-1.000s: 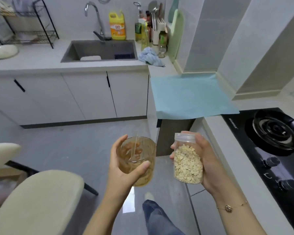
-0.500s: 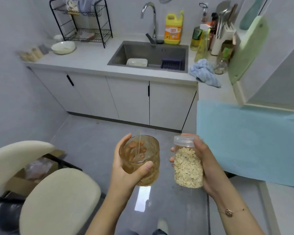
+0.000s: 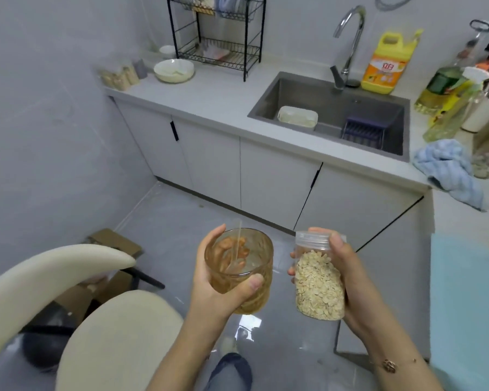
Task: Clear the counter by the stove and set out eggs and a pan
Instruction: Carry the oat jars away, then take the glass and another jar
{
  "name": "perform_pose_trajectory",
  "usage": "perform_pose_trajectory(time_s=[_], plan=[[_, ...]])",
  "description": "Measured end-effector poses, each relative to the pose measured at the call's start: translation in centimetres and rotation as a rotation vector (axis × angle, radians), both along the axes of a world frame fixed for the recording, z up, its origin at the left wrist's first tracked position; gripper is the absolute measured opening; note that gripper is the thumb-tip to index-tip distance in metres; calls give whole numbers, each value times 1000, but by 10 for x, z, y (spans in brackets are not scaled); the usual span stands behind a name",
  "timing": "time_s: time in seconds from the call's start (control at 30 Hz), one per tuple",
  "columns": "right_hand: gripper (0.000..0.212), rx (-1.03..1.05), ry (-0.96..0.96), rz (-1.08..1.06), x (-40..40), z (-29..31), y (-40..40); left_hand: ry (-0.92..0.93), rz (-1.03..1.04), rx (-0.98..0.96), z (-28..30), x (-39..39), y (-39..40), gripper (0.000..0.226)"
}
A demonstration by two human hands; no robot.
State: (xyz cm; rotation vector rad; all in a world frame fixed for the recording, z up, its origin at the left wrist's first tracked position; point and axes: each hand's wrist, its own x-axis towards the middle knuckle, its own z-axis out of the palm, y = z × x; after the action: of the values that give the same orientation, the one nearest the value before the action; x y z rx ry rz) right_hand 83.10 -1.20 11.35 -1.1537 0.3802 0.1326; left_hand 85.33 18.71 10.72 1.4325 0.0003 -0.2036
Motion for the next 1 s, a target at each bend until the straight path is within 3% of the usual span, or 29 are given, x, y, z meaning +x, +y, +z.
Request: perform_pose_trajectory(time_s=[0.6,0.7,1.0], plan=[[114,-26,34,167,272,-8,64,58,178,-30,-8,232,74,96],[110,-29,28,212,326,-10,61,65,204,6,-3,279,68,111],[96,-33,-60,272,484,10,53,45,294,-41,12,425,50,115]])
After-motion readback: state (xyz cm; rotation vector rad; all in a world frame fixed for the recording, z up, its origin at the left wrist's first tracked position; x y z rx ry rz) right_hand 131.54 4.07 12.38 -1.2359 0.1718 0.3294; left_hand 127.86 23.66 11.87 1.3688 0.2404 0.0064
